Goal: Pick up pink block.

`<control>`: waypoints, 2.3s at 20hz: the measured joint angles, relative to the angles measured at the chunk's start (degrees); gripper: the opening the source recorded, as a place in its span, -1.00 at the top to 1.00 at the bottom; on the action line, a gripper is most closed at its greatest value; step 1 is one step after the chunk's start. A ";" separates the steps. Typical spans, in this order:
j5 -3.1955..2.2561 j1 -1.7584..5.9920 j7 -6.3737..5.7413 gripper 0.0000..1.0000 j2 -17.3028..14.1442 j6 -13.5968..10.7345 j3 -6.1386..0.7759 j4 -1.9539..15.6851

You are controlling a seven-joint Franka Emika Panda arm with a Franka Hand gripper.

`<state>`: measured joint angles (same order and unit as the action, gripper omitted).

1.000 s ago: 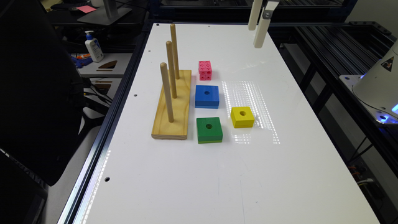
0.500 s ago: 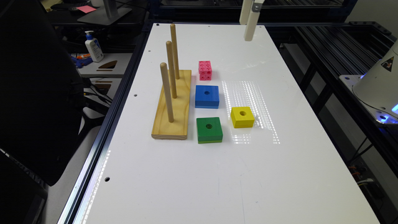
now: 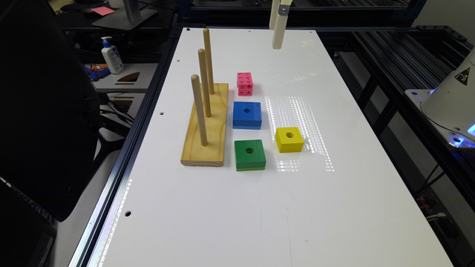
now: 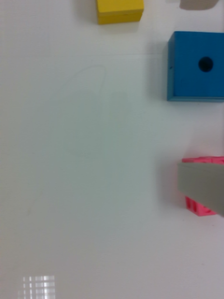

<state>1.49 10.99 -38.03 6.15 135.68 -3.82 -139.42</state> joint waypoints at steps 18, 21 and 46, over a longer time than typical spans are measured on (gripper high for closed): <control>-0.66 3.24 2.80 -1.00 -3.08 0.00 0.11 3.70; -0.67 4.32 3.89 -1.00 -3.65 0.00 0.12 4.21; -0.75 7.59 7.35 -1.00 -12.19 5.60 0.06 5.42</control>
<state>0.74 18.58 -30.67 -6.04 141.28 -3.76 -134.00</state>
